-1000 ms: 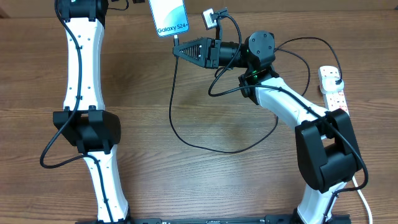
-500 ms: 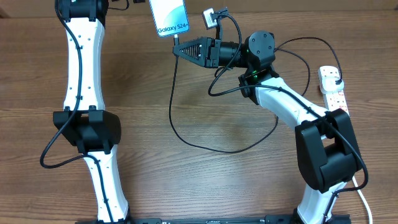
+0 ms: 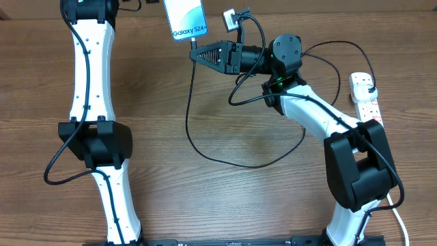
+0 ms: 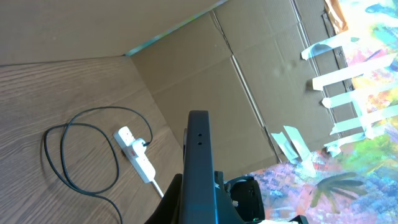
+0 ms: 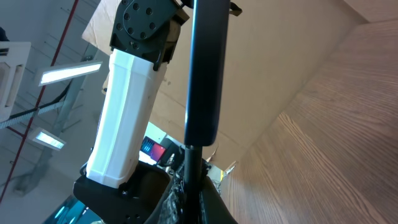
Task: Plug charger to phone and switch on socket
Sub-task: 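Push the connector into the phone's port with the right gripper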
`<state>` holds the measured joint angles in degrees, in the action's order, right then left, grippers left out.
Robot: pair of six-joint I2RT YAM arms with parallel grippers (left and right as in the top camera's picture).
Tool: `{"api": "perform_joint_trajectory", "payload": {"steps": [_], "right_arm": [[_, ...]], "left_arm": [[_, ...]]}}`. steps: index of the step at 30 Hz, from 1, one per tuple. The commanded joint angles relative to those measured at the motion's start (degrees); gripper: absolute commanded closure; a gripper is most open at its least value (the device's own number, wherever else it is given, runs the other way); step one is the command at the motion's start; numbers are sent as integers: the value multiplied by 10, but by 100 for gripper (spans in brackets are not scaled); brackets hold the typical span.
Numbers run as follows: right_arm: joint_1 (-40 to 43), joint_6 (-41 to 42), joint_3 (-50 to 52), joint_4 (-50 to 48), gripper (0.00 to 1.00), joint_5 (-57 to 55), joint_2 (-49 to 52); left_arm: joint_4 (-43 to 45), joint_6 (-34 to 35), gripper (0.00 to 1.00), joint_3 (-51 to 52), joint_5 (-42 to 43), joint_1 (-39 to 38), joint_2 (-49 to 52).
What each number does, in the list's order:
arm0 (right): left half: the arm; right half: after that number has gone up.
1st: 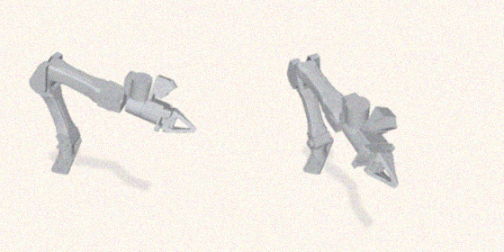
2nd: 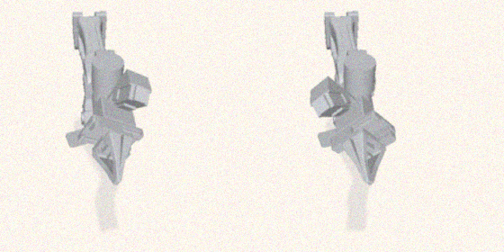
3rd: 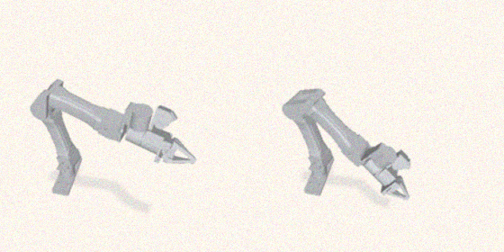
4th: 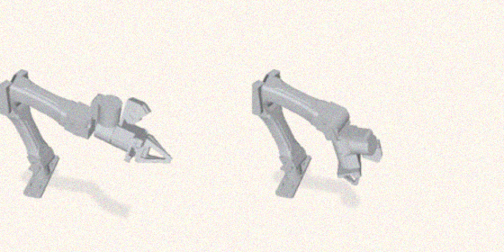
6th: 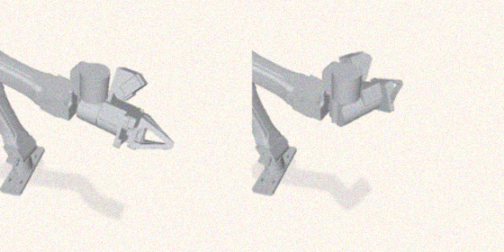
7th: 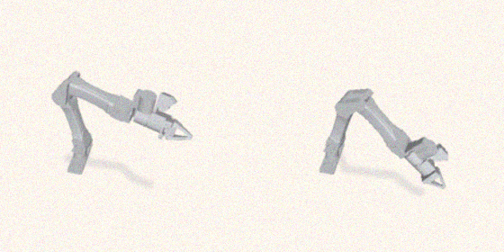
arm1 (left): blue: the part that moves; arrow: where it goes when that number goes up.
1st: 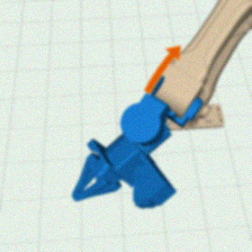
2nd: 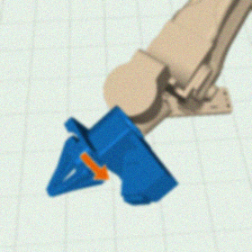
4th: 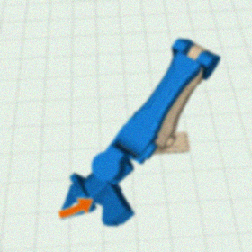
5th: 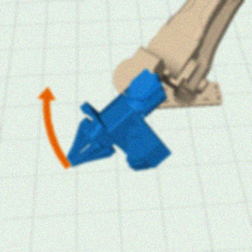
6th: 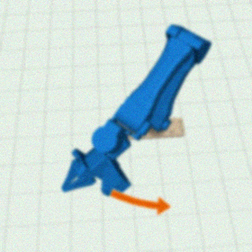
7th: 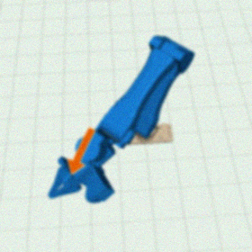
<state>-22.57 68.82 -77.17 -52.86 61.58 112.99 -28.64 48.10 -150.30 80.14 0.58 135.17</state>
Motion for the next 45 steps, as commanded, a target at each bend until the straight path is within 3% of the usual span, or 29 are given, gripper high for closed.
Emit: {"api": "perform_joint_trajectory", "payload": {"steps": [1, 45], "right_arm": [[2, 0, -9, -2, 96, -7, -7], [17, 2, -9, -2, 96, -6, -7]], "left_arm": [[6, 12, 96, -2, 20, -11, 2], [1, -34, 96, -2, 105, -21, 2]]}}
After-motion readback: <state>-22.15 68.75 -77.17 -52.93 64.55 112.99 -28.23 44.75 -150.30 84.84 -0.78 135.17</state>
